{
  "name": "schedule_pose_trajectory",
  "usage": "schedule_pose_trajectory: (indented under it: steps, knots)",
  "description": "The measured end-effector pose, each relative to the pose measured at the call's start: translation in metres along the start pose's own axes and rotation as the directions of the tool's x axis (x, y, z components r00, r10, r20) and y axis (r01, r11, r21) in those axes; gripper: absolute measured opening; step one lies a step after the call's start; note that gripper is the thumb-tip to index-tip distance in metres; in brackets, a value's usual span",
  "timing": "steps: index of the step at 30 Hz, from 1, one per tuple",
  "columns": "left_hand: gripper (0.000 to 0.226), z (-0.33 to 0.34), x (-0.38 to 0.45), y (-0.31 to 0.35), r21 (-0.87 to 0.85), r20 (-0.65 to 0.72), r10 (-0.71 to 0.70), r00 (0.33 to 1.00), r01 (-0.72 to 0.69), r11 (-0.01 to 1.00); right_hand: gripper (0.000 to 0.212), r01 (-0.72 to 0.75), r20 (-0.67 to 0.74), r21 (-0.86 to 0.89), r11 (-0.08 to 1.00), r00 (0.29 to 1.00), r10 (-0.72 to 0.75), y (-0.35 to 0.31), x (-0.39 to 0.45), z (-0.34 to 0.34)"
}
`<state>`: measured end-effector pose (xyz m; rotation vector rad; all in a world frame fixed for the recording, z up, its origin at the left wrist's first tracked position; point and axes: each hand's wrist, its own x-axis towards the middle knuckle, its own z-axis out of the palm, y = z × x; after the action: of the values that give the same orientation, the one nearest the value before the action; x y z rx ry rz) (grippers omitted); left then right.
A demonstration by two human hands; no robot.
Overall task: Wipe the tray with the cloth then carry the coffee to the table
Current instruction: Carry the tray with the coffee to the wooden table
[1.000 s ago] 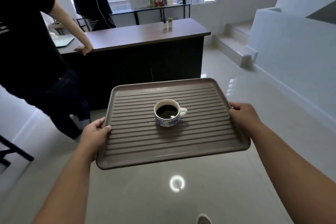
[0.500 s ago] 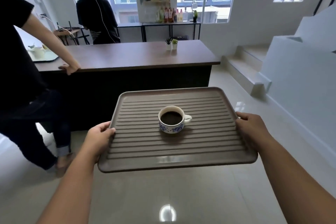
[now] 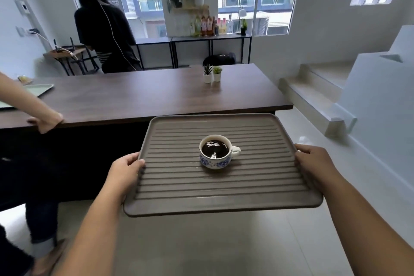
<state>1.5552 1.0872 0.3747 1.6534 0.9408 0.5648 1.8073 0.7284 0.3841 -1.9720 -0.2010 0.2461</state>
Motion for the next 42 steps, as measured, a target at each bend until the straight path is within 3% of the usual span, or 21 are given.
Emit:
schedule_pose_trajectory:
  steps: [13,21,24,34,42]
  knots:
    - [0.025,0.088,0.211,0.032,0.192,-0.049,0.059,0.997,-0.049,0.98,0.026,0.037,0.095,-0.014,0.999,0.995,-0.036,-0.036,0.237,0.071]
    - [0.028,0.134,0.319,0.036,0.484,-0.06,0.069,0.996,-0.031,0.874,0.046,0.049,0.142,-0.14,0.989,0.989,-0.029,-0.046,0.374,0.103]
    - [0.03,0.152,0.345,0.045,0.515,-0.074,0.096,0.993,-0.045,0.856,0.048,0.027,0.156,-0.164,0.986,0.988,-0.001,-0.047,0.407,0.116]
    - [0.034,0.18,0.433,0.05,0.661,-0.165,0.005,0.986,0.106,0.743,0.053,0.048,0.178,-0.285,0.957,0.984,0.003,-0.05,0.478,0.154]
    - [0.036,0.186,0.477,0.043,0.648,-0.17,-0.027,0.985,0.132,0.75,0.052,-0.005,0.104,-0.321,0.947,0.994,0.041,-0.051,0.512,0.177]
